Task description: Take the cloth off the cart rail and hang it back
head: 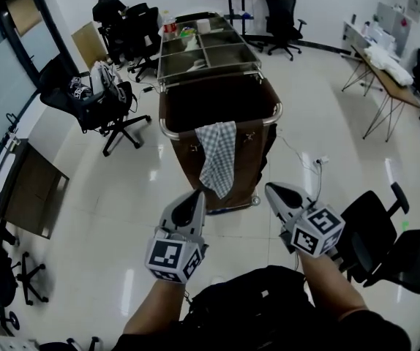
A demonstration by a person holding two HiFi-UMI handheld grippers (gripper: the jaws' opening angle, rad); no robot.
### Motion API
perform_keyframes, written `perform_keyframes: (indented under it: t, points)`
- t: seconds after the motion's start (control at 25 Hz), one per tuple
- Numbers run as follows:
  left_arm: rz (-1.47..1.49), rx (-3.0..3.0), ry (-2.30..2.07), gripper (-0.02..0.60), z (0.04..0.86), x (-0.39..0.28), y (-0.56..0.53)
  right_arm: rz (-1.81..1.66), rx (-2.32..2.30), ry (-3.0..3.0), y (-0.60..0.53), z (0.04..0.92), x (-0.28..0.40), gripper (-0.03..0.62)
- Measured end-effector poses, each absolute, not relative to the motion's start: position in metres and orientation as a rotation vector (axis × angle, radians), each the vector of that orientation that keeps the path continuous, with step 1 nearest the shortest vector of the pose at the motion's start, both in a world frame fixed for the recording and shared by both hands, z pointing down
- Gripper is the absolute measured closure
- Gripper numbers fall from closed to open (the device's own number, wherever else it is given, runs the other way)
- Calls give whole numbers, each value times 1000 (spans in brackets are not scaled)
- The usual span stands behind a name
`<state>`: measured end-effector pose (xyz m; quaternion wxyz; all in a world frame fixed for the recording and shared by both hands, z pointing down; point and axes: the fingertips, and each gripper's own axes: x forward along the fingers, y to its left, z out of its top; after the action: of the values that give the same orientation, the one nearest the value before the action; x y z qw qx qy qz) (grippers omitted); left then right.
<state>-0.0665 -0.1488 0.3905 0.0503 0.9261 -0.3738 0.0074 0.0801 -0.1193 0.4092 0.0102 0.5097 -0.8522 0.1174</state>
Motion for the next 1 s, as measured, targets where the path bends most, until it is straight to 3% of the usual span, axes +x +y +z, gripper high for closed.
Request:
perform_keyframes:
  t: [1.0]
  points:
    - [-21, 2816, -1014, 583, 398, -120, -133, 277, 1696, -2525, -94, 407, 24, 583]
